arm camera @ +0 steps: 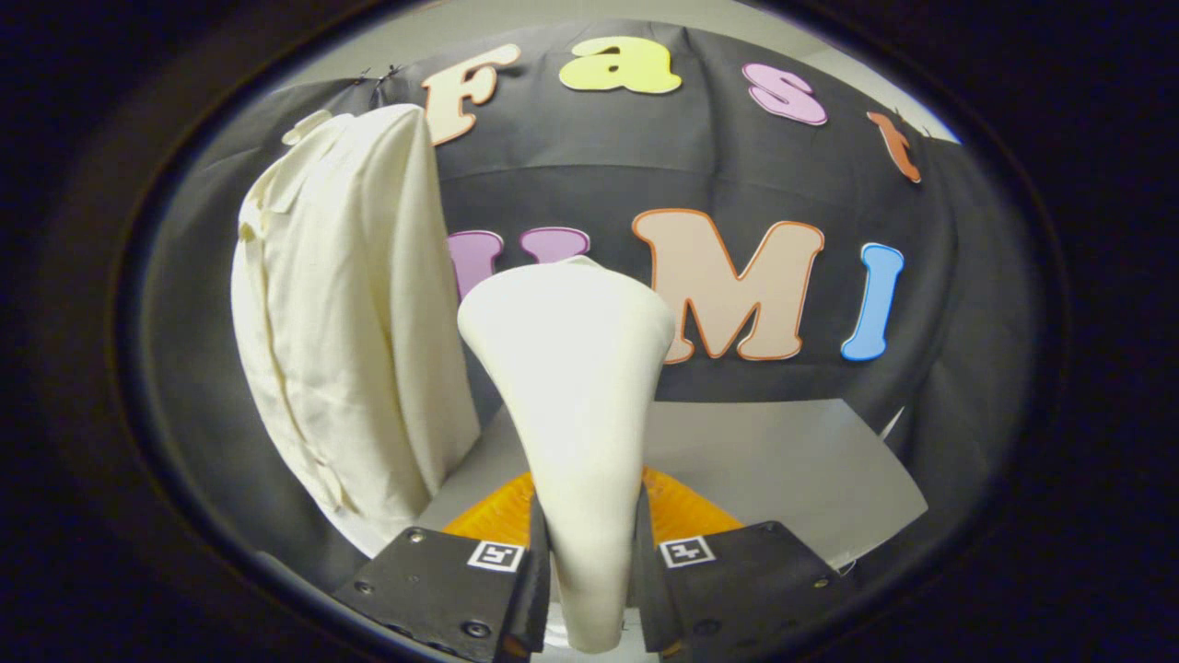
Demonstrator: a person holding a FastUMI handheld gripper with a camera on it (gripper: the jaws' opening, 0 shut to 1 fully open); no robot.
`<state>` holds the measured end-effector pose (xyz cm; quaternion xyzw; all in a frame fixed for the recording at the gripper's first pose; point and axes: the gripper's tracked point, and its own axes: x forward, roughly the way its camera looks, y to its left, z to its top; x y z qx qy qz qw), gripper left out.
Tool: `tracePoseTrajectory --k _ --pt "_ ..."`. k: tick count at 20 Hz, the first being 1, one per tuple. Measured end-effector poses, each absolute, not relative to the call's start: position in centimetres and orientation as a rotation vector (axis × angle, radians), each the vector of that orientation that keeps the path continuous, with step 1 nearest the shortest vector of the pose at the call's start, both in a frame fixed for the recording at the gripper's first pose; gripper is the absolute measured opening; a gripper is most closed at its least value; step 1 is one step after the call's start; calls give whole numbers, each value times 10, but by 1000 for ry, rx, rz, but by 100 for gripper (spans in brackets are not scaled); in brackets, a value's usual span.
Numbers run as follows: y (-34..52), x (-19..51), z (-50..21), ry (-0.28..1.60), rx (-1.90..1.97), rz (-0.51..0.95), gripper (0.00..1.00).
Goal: Iron the clothes twice with a garment steamer, once on the left side and once on the right side.
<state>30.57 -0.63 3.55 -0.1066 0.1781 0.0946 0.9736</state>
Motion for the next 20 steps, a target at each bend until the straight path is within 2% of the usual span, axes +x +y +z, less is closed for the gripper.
tracePoseTrajectory --k 8,13,20 --pt "73 212 35 335 -153 243 39" --pt "151 153 48 273 -189 293 39" --pt "247 121 58 242 -105 303 39"
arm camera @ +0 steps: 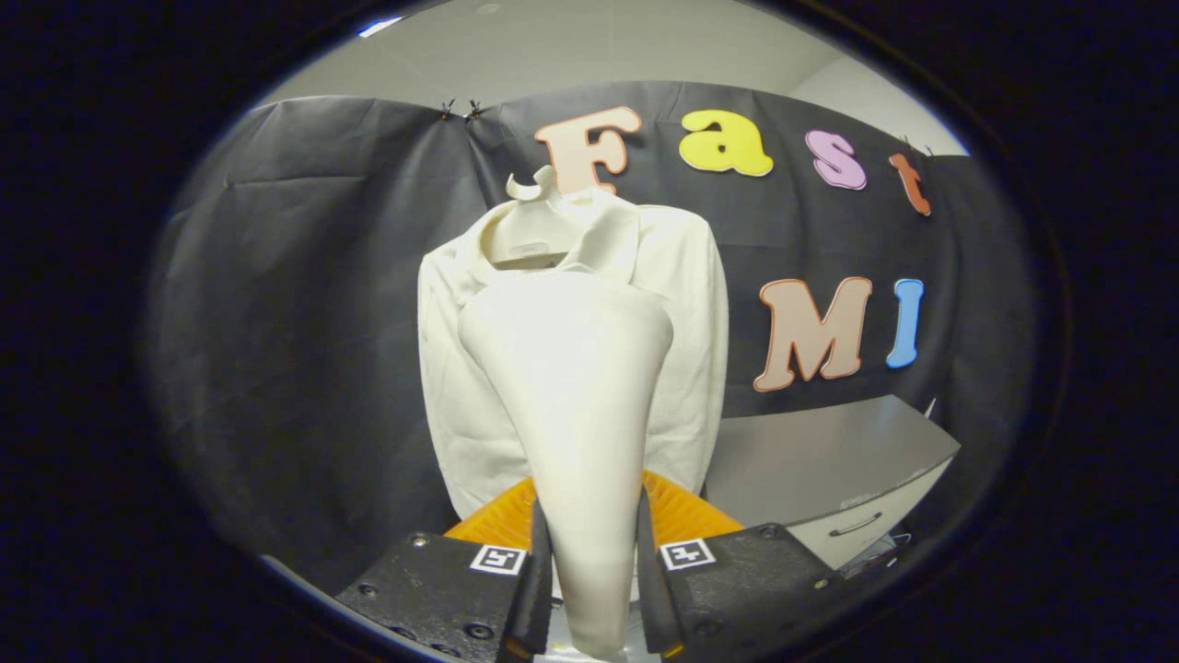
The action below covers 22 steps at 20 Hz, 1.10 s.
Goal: Iron the clothes twice with a garment steamer, once on the left side and once on the right side.
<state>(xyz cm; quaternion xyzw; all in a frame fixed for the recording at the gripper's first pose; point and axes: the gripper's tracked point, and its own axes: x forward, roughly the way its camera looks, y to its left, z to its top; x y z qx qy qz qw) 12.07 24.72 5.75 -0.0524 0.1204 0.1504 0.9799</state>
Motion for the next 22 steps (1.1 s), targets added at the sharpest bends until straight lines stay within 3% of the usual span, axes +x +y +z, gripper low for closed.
tracePoseTrajectory --k 11,22 --pt "353 144 87 142 -56 207 38" --pt "441 220 82 92 -50 137 38"
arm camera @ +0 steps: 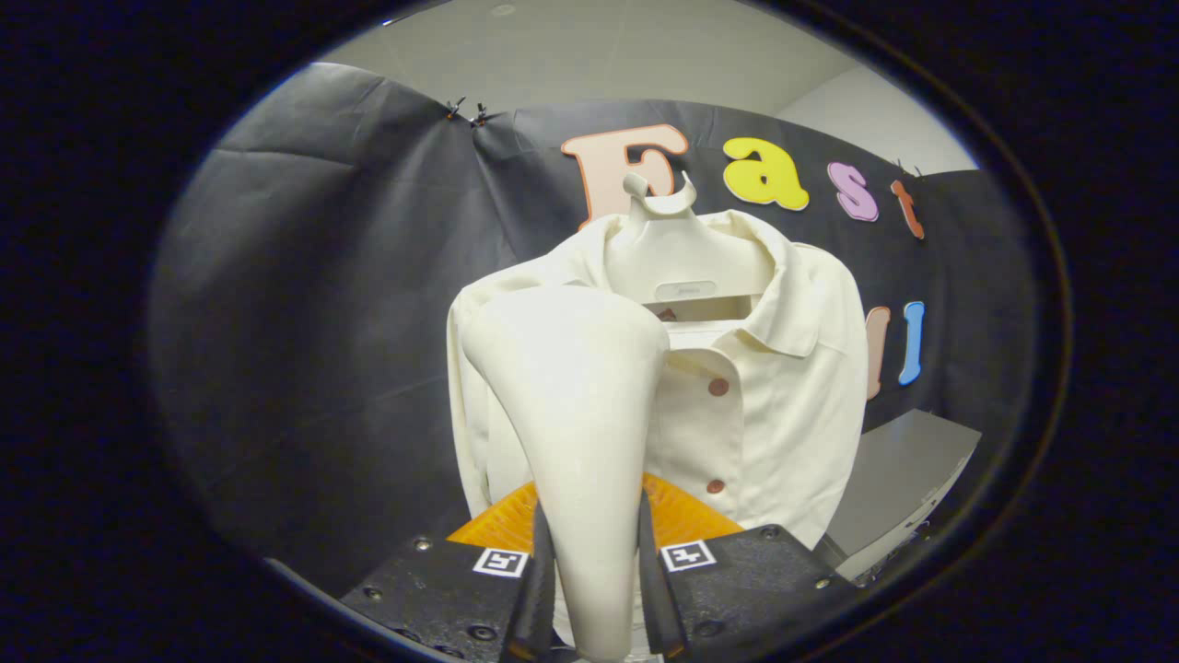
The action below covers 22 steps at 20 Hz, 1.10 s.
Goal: Iron the clothes twice with a garment steamer, once on the left side and once on the right side.
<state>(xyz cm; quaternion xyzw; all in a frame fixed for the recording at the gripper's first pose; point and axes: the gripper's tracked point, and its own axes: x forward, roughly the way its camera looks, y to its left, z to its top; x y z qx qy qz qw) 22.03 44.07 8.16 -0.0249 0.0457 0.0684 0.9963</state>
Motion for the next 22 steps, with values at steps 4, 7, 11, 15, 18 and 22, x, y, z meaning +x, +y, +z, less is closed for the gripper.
tracePoseTrajectory --k 4,7,11,15,18,22 --pt "445 247 68 103 -66 75 38" --pt "447 257 50 128 -87 41 38" --pt "448 262 23 168 -125 14 38" --pt "450 261 0 205 -130 17 39" --pt "449 261 -17 231 -147 21 39" --pt "446 257 -51 289 -167 18 39"
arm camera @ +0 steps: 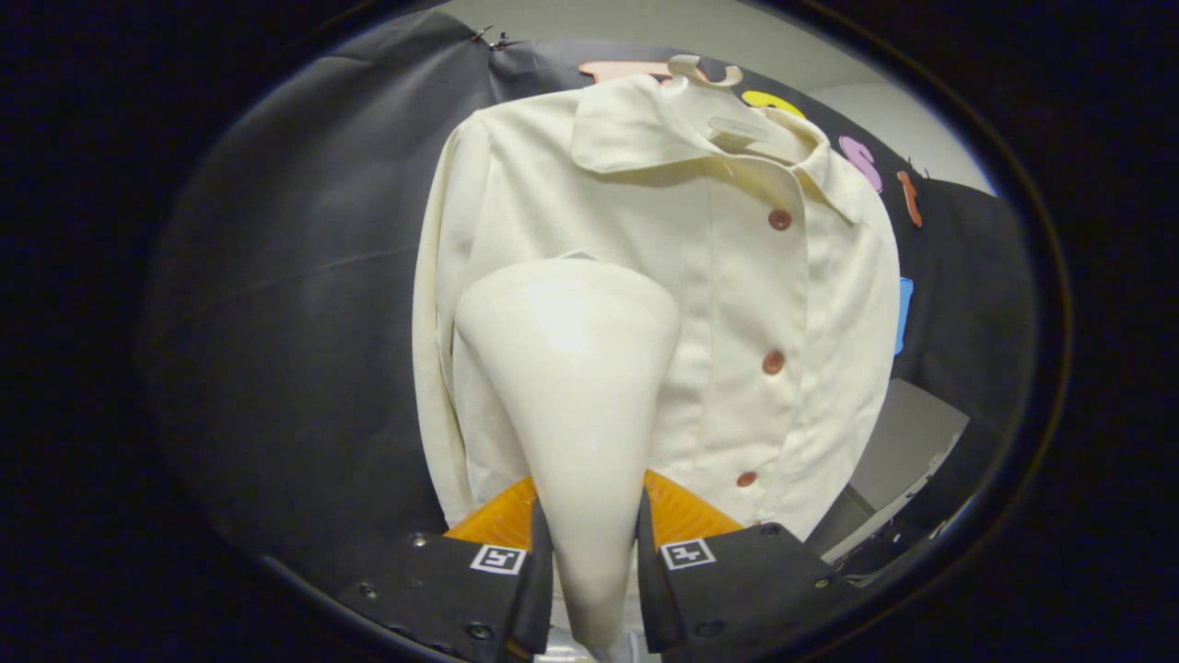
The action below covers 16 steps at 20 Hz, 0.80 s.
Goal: Iron the clothes twice with a garment steamer, once on the left side and once on the right side.
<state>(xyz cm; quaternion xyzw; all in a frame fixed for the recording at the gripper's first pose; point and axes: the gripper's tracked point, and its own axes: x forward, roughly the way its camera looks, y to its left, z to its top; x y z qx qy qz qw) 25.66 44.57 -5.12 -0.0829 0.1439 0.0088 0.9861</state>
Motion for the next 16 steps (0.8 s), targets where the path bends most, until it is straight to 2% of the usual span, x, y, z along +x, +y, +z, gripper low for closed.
tracePoseTrajectory --k 16 --pt "410 251 -197 491 -241 -33 39"
